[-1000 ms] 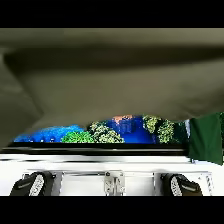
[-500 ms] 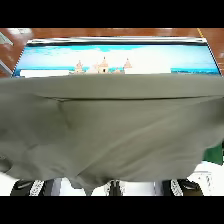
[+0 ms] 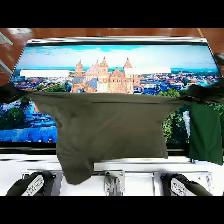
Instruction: Fold the shirts.
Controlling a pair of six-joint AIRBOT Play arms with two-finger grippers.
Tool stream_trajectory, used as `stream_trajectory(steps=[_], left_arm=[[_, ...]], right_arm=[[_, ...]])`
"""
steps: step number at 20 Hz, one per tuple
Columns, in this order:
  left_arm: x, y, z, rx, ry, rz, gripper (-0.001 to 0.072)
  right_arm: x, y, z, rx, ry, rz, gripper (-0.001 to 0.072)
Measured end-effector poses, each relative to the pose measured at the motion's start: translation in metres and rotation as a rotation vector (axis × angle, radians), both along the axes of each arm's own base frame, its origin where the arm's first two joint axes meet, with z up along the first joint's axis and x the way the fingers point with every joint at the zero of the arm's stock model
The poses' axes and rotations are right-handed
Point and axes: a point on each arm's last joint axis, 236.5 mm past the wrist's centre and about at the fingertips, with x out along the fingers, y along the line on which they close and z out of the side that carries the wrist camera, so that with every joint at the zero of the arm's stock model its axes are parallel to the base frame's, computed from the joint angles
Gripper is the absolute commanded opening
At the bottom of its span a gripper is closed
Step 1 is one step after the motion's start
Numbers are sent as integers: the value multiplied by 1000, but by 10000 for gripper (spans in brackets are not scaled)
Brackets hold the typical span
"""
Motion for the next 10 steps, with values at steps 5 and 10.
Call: stream_trajectory(steps=[5,10], left_arm=[[87,2,-85,-51,23,22,39],[144,-3,-125,-13,-62,70,40]], right_arm=[[113,43,-84,1,-161,46,67],[174,51,-116,-5,-331,-6,67]])
